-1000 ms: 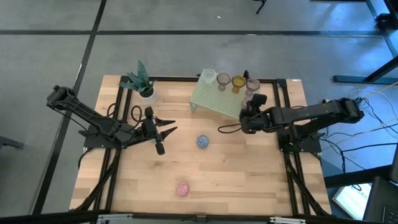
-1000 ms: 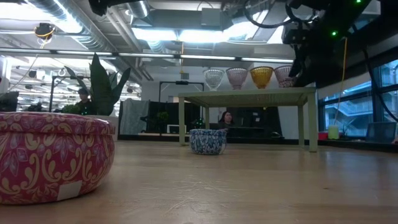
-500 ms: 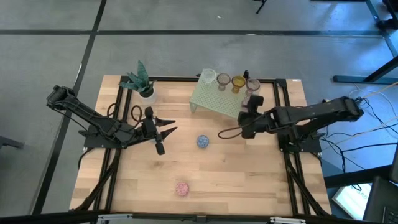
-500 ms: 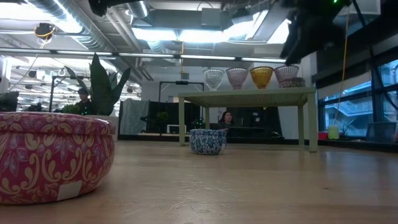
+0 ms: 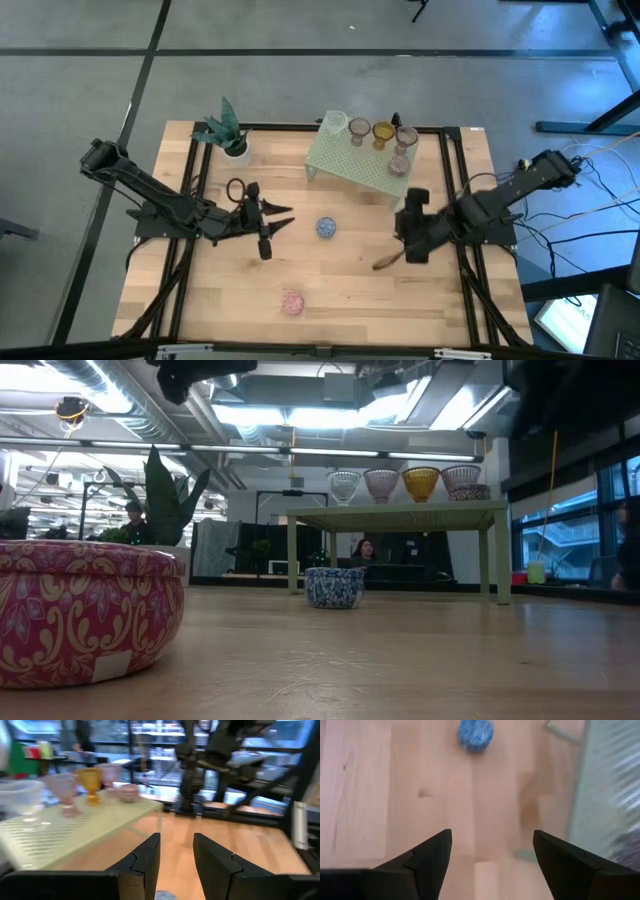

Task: Pick & Place candle stick holders
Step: Put the right blue scented candle on the shelf aligned with the red scented candle

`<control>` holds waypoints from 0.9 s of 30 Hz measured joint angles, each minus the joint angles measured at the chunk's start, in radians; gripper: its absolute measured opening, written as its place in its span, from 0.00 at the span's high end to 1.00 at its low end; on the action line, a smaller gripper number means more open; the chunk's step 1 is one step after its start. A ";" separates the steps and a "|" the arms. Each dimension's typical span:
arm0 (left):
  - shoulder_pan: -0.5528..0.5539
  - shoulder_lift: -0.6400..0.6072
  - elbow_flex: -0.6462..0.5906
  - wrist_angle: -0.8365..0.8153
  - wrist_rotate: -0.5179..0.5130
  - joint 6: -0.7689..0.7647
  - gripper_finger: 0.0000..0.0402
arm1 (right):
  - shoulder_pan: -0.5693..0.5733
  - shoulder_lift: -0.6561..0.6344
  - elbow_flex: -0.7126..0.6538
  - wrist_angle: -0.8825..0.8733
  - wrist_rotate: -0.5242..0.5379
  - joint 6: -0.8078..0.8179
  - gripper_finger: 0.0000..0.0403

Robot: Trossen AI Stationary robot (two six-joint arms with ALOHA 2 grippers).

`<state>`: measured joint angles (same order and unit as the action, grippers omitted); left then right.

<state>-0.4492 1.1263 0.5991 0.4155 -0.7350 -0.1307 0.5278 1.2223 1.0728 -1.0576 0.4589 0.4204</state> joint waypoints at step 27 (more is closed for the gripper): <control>0.295 0.431 0.114 0.076 0.552 -0.056 0.34 | 0.121 -0.151 -0.379 0.487 -0.078 0.063 0.30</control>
<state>-0.1545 1.5571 0.7132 0.4919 -0.1831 -0.1865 0.6487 1.0714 0.6941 -0.5708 0.3809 0.4838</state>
